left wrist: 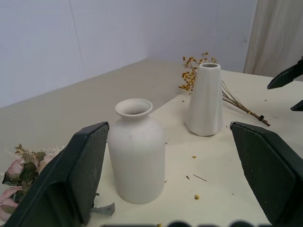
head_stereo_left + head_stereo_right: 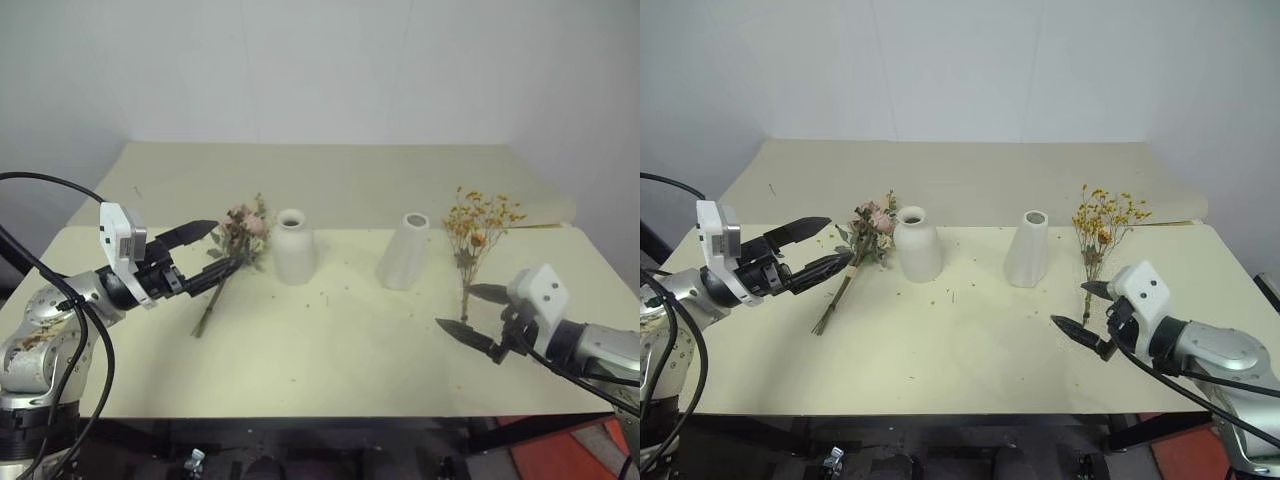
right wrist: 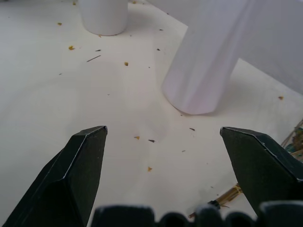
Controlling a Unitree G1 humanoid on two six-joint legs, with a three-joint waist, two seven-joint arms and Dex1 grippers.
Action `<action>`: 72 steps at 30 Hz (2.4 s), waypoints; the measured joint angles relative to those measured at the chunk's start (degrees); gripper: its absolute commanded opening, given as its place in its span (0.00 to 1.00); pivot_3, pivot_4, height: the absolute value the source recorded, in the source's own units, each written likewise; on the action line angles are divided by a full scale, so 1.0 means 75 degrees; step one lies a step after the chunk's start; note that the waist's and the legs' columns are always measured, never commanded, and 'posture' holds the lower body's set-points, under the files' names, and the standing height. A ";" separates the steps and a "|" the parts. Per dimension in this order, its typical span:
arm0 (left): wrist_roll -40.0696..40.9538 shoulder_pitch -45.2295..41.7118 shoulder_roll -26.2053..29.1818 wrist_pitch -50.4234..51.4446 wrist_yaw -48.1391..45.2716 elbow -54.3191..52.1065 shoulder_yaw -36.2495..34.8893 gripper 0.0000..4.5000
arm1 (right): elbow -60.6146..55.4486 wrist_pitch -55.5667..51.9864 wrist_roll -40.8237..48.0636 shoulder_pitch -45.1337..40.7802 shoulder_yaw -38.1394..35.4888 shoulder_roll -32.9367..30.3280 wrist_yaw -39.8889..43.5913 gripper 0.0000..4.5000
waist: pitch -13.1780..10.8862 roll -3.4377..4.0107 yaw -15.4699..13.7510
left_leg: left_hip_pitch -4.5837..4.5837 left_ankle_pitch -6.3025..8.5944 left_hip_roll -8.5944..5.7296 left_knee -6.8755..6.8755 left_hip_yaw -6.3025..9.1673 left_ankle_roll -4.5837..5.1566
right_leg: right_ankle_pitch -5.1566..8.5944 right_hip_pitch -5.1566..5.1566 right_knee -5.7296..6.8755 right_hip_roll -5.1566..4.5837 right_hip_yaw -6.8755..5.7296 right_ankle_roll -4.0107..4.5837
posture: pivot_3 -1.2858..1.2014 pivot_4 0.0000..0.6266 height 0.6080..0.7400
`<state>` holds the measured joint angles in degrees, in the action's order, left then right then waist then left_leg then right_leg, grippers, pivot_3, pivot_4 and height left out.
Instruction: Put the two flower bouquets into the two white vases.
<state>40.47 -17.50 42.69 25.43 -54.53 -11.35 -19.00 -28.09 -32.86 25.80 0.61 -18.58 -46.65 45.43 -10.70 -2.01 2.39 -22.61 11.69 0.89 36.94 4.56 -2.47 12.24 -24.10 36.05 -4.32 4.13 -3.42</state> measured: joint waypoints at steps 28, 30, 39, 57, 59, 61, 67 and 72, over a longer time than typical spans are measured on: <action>0.0018 -0.2754 -0.1009 0.0126 -0.0582 0.0533 0.1630 0.99 | 0.1370 -0.4761 0.0752 -0.3074 0.0179 -0.0534 -0.2375 1.00 | 0.0002 -0.0004 -0.0021 | -0.0001 -0.0001 -0.0007 0.0005 0.0000 0.0000 | -0.0007 0.0009 -0.0008 -0.0001 0.0000 0.0004 | 0.52 0.24 1.00; -0.0179 -0.3152 -0.1223 0.0007 -0.0747 0.0754 0.1996 0.99 | 0.2031 -0.5141 0.0573 -0.3757 0.0626 -0.0417 -0.2604 1.00 | 0.0002 -0.0003 0.0009 | -0.0003 0.0001 -0.0006 -0.0004 0.0001 0.0002 | -0.0005 0.0002 -0.0008 0.0001 0.0002 0.0008 | 0.52 0.24 1.00; -0.1189 -0.3805 -0.2067 -0.0922 -0.1416 0.1923 0.2901 0.99 | 0.5209 -0.5213 -0.0453 -0.6035 0.1803 0.0478 -0.3161 1.00 | 0.0000 0.0000 0.0038 | -0.0033 0.0004 -0.0008 -0.0007 0.0002 0.0009 | -0.0038 -0.0024 -0.0013 -0.0001 0.0001 0.0059 | 0.52 0.24 1.00; -0.1487 -0.3250 -0.2090 -0.1194 -0.1297 0.1848 0.2745 1.00 | 0.8695 -0.3545 -0.1795 -0.7316 0.2425 0.1093 -0.2695 0.09 | -0.0002 0.0004 0.0095 | -0.0027 0.0002 -0.0009 -0.0004 0.0003 0.0009 | -0.0042 -0.0023 -0.0006 -0.0001 0.0003 0.0054 | 0.52 0.24 1.00; -0.1488 -0.3235 -0.2078 -0.1193 -0.1241 0.1812 0.2687 1.00 | 0.8773 -0.3544 -0.1851 -0.7380 0.2426 0.1136 -0.2653 0.01 | -0.0002 0.0004 0.0111 | -0.0027 0.0002 -0.0009 -0.0004 0.0003 0.0008 | -0.0042 -0.0023 -0.0005 -0.0001 0.0003 0.0053 | 0.52 0.24 1.00; -0.1490 -0.3224 -0.2064 -0.1193 -0.1192 0.1787 0.2678 1.00 | 0.8813 -0.3542 -0.1916 -0.7424 0.2416 0.1223 -0.2661 0.01 | -0.0002 0.0004 0.0137 | -0.0027 0.0002 -0.0009 -0.0004 0.0003 0.0009 | -0.0042 -0.0023 -0.0005 -0.0001 0.0003 0.0054 | 0.52 0.24 1.00; -0.1485 -0.3209 -0.2037 -0.1160 -0.1074 0.1764 0.2656 1.00 | 0.8420 -0.3133 -0.2049 -0.7311 0.1953 0.1542 -0.3505 0.01 | -0.0003 0.0005 0.0195 | -0.0028 0.0002 -0.0009 -0.0005 0.0004 0.0009 | -0.0043 -0.0026 -0.0001 -0.0001 0.0004 0.0054 | 0.52 0.24 1.00; -0.1458 -0.3202 -0.2001 -0.1046 -0.0987 0.1648 0.2531 1.00 | 0.6193 -0.0443 -0.2387 -0.6412 0.0914 0.2145 -0.5166 0.01 | -0.0006 0.0011 0.0202 | -0.0033 0.0002 -0.0009 -0.0008 0.0007 0.0009 | -0.0042 -0.0033 0.0002 -0.0001 0.0003 0.0051 | 0.52 0.24 1.00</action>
<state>29.54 -41.52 27.68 17.58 -61.93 1.01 -0.01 18.35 -36.18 7.90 -47.48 -11.72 -30.55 6.68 -10.75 -1.92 3.91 -22.86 11.70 0.82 36.88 4.61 -2.40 11.93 -24.35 36.06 -4.33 4.15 -3.03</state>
